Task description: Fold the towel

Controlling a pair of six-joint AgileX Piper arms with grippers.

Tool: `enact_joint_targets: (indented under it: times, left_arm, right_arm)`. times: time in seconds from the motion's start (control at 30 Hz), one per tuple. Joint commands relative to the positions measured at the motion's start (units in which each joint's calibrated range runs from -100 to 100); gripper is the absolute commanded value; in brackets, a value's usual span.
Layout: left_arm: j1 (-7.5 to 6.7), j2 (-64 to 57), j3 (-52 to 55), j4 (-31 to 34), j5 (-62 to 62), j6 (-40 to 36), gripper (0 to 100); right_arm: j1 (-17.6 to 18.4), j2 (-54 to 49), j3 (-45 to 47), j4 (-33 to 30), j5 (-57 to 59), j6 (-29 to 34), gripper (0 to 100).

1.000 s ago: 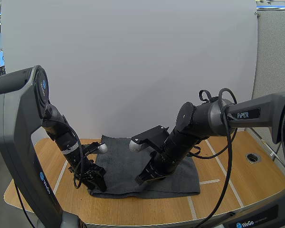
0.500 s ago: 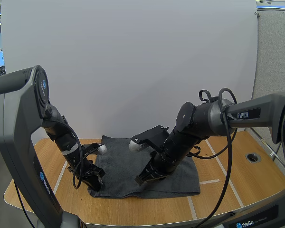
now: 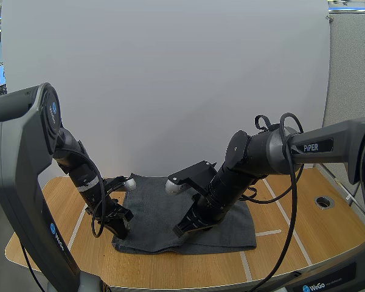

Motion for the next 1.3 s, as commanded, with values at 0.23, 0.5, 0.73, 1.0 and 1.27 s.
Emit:
enact_joint_targets:
  times: [0.23, 0.5, 0.73, 1.0, 1.27]
  left_arm:
    - [1.71, -2.04, -0.51, 7.36, 0.63, -2.92, 0]
    - [1.7, -2.04, -0.51, 7.68, -0.67, -2.73, 0]
    - [1.7, -2.04, -3.08, 7.58, -0.1, -3.03, 0]
    - [1.7, -2.04, -1.2, 8.49, -3.5, -3.03, 0]
    - [1.7, -2.04, -1.2, 8.64, -3.17, -3.88, 18]
  right_arm:
    - [0.1, -0.3, 0.25, 0.03, 0.1, -0.38, 0]
    - [0.1, -0.3, 0.25, 0.03, 0.1, -0.38, 0]
    - [0.1, -0.3, 0.25, 0.03, 0.1, -0.38, 0]
    - [0.1, -0.3, 0.25, 0.03, 0.1, -0.38, 0]
    - [0.1, -0.3, 0.25, 0.03, 0.1, -0.38, 0]
